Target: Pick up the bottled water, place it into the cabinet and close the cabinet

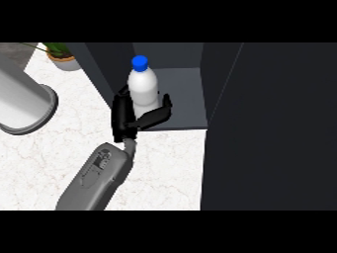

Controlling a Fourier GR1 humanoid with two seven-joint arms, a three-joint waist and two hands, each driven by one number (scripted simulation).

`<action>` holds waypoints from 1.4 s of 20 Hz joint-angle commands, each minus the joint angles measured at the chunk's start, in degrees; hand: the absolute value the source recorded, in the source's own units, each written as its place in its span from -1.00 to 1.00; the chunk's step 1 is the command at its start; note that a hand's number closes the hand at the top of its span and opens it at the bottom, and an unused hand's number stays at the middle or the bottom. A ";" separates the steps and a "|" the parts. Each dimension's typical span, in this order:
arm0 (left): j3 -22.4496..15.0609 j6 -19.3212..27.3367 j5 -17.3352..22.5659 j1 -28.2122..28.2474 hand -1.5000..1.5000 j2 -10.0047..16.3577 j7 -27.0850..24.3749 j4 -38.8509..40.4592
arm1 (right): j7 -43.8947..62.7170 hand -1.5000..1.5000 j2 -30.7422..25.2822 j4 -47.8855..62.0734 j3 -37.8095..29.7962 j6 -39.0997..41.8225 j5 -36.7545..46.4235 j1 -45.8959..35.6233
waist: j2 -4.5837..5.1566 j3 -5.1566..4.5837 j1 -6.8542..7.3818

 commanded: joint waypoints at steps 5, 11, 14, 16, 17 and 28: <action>7.42 -6.47 -0.72 -24.12 1.00 1.35 -1.88 24.82 | -2.13 -1.00 0.32 1.29 1.43 0.66 1.21 -0.25 | 2.10 -0.25 -2.50; 8.88 -4.01 -4.16 -28.27 1.00 -0.56 -10.36 39.55 | 1.06 -1.00 -0.68 0.07 -1.45 0.22 -1.34 -1.58 | 2.25 -0.25 -2.00; 9.13 -4.83 -6.02 -31.40 1.00 3.49 -10.09 44.60 | -0.14 -1.00 -0.62 1.14 -1.46 1.11 -2.14 -1.33 | 2.21 -0.21 -1.95; 10.19 -2.49 -6.18 -33.57 1.00 1.82 -10.93 48.25 | 0.92 -1.00 -0.77 -0.32 -0.23 0.45 -0.78 -1.00 | 2.40 -0.26 -2.60; 10.34 -2.04 -6.62 -32.79 1.00 3.20 -12.20 49.12 | -1.27 -1.00 -0.25 0.75 1.19 0.74 0.60 -0.06 | 2.33 -0.25 -2.50; 13.17 0.91 -6.62 -34.58 -1.00 2.45 -15.50 57.42 | -0.70 -1.00 -0.87 0.79 -0.05 1.51 -1.12 -1.10 | 2.52 -0.28 -2.36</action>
